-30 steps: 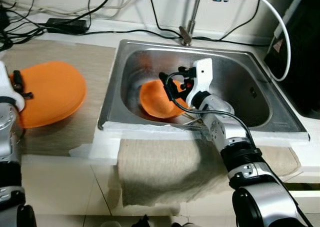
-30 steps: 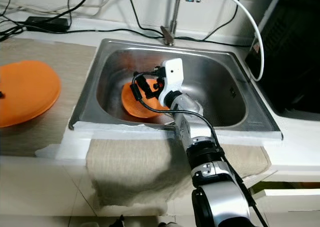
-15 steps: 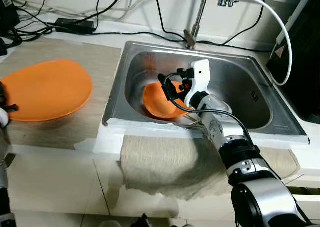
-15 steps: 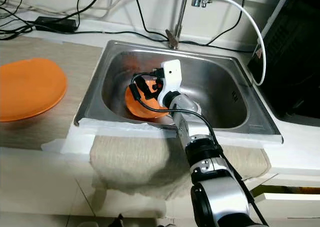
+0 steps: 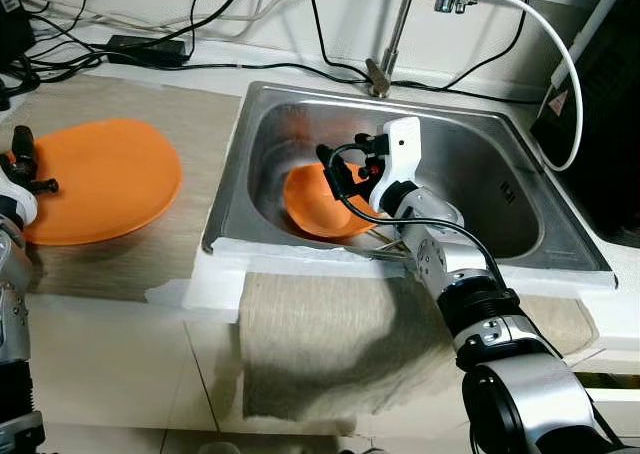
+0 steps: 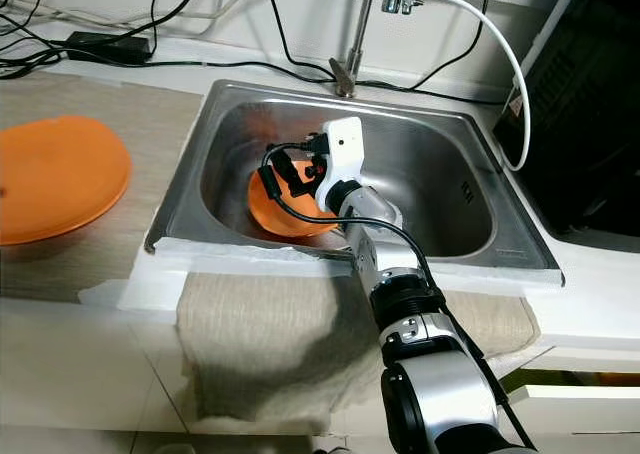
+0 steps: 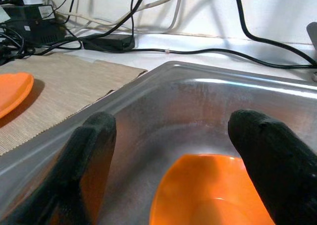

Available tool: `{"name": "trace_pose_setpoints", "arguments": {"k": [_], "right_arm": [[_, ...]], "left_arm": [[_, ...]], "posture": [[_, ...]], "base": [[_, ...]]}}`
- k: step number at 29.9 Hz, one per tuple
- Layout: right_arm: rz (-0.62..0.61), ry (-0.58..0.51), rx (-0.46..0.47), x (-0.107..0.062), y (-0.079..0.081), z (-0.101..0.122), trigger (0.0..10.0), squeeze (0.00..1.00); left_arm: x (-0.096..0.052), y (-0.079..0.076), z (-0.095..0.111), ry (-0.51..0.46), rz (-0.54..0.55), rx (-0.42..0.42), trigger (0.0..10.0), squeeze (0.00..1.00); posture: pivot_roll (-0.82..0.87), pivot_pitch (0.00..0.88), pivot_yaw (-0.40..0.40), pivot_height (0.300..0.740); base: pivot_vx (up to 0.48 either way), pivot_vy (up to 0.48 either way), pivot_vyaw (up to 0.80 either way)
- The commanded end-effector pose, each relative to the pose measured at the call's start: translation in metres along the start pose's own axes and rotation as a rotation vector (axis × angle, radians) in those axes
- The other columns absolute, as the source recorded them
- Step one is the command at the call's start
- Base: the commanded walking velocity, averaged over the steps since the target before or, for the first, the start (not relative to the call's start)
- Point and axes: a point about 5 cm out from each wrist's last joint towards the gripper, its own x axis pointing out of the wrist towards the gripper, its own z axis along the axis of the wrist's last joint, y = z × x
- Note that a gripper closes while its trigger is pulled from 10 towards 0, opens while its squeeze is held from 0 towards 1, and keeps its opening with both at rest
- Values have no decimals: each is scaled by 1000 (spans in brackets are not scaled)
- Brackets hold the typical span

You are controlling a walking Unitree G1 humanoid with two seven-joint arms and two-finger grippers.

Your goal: Kitchen organization

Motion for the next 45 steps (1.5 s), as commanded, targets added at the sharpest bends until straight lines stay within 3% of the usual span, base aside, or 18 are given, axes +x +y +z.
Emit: {"name": "trace_pose_setpoints", "arguments": {"k": [1,8,11,17,24,27,36,39,41,43,45], "right_arm": [[-27,-17,0,-3,-7,3,10000,0],[-44,-30,-3,-3,-12,8,10000,0],[-55,-38,-4,-4,-17,13,10000,0],[-78,-65,13,-5,-29,29,10000,0],[-73,-94,91,1,-34,46,10000,0],[-11,-96,183,11,-24,53,10000,0],[109,-46,297,32,9,46,10000,0],[175,-1,380,44,33,40,10000,0],[189,11,388,46,39,39,10000,0],[238,47,403,54,59,34,10000,0],[248,52,406,55,63,33,10000,0]], "left_arm": [[-1,-6,-17,88,-9,-7,10000,0],[1,-9,-32,170,11,-6,10000,0],[1,-3,-43,225,49,9,10000,0],[-10,12,-80,343,125,-44,10000,0],[-21,12,-105,392,133,-66,10000,0],[-20,9,-104,387,125,-67,10000,0],[-16,0,-101,353,103,-73,10000,0],[-15,-9,-97,334,83,-87,10000,0],[-15,-11,-97,331,76,-90,10000,0],[-16,-20,-95,320,56,-102,10000,0],[-16,-22,-95,318,52,-104,10000,0]], "posture": [[226,0,-107,740],[210,0,-97,740],[200,0,-95,740],[181,0,-97,740],[179,0,-103,740],[180,0,-104,740],[191,0,-117,740],[200,0,-126,740],[205,0,-130,740],[215,0,-140,740],[217,0,-142,740]], "base": [[0,0,0],[0,0,0],[0,0,0],[0,0,0],[0,0,0],[0,0,0],[0,0,0],[0,0,0],[0,0,0],[0,0,0],[0,0,0]]}}
